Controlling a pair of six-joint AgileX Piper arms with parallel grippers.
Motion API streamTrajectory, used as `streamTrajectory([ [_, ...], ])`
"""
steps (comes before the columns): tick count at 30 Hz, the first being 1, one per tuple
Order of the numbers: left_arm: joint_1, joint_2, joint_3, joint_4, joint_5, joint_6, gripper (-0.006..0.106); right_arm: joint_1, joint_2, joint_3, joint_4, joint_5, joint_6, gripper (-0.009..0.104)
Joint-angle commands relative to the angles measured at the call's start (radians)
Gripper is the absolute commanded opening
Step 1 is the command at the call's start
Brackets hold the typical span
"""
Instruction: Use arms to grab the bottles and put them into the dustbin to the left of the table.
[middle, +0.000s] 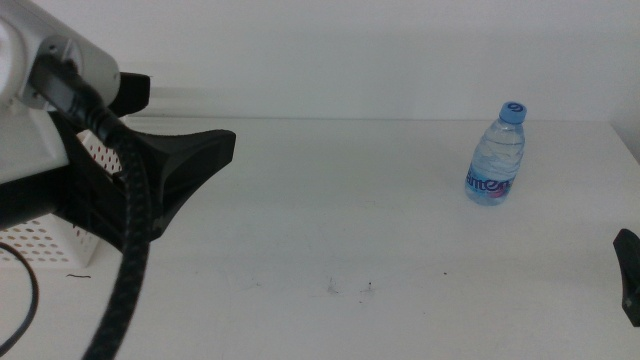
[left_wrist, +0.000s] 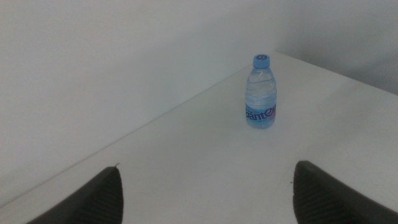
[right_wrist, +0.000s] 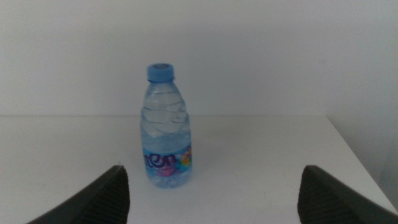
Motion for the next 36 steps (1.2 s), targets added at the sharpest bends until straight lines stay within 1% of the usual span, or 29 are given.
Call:
streamTrajectory([
  [1, -0.009, -0.005, -0.001, -0.006, -0.014, -0.007, 0.094, 0.0, 0.066, 0.003, 0.015, -0.096, -0.007, 0.093],
  [7, -0.009, -0.005, -0.001, -0.006, -0.014, -0.007, 0.094, 0.0, 0.211, 0.003, 0.015, -0.287, -0.003, 0.093],
  [9, -0.009, -0.005, -0.001, -0.006, -0.014, -0.007, 0.094, 0.0, 0.251, 0.003, 0.015, -0.333, 0.048, 0.093],
  [12, -0.009, -0.005, -0.001, -0.006, -0.014, -0.007, 0.094, 0.0, 0.317, 0.003, 0.015, -0.345, 0.152, 0.093],
  [17, -0.009, -0.005, -0.001, -0.006, -0.014, -0.007, 0.094, 0.0, 0.43, -0.062, 0.015, -0.345, 0.149, 0.093],
  [19, -0.009, -0.005, -0.001, -0.006, -0.014, -0.007, 0.094, 0.0, 0.472, -0.098, -0.008, -0.345, 0.149, 0.093],
  [25, -0.009, -0.005, -0.001, -0.008, -0.014, -0.007, 0.094, 0.002, 0.602, -0.216, -0.135, -0.341, 0.149, 0.093],
  [28, -0.009, -0.005, -0.001, -0.008, -0.014, -0.007, 0.094, 0.002, 0.666, -0.265, -0.155, -0.337, 0.149, 0.093],
  [34, -0.009, -0.005, -0.001, -0.008, -0.014, -0.007, 0.094, 0.002, 0.786, -0.367, -0.163, -0.337, 0.149, 0.093],
  [36, -0.009, -0.005, -0.001, -0.008, -0.014, -0.007, 0.094, 0.003, 0.815, -0.402, -0.177, -0.337, 0.142, 0.093],
])
